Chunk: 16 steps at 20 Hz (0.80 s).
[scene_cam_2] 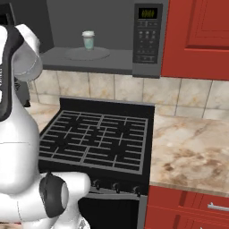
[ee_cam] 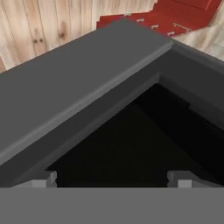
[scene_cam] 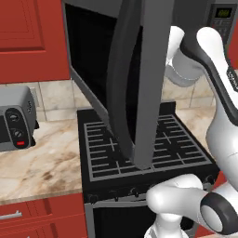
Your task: Open the microwave door.
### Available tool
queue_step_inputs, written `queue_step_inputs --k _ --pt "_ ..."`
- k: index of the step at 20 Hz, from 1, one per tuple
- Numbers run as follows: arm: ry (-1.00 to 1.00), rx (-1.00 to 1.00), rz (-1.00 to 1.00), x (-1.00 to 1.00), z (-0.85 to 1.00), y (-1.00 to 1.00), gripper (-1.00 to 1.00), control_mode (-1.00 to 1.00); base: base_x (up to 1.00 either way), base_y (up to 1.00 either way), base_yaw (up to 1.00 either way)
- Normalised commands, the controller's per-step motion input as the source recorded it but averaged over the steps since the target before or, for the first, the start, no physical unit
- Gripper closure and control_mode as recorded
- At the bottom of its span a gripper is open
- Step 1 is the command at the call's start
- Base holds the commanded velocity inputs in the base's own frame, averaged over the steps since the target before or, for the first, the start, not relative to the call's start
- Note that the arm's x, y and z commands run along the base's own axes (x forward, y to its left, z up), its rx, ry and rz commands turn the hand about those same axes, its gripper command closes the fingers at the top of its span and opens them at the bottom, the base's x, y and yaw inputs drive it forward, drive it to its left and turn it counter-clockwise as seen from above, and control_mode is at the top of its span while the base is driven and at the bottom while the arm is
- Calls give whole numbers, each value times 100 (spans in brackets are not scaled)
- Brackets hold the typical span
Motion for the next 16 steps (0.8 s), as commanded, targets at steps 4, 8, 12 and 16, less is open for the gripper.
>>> queue_step_inputs --k 4,8,12,16 --pt "0 0 -13 50 0 97 -100 -100 0 0 0" --pt "-5 0 -26 60 0 88 -100 -100 0 0 0" --pt "-29 0 -41 18 -10 33 -100 -100 0 0 0" --pt "-41 0 -53 10 -22 37 -100 -100 0 0 0"
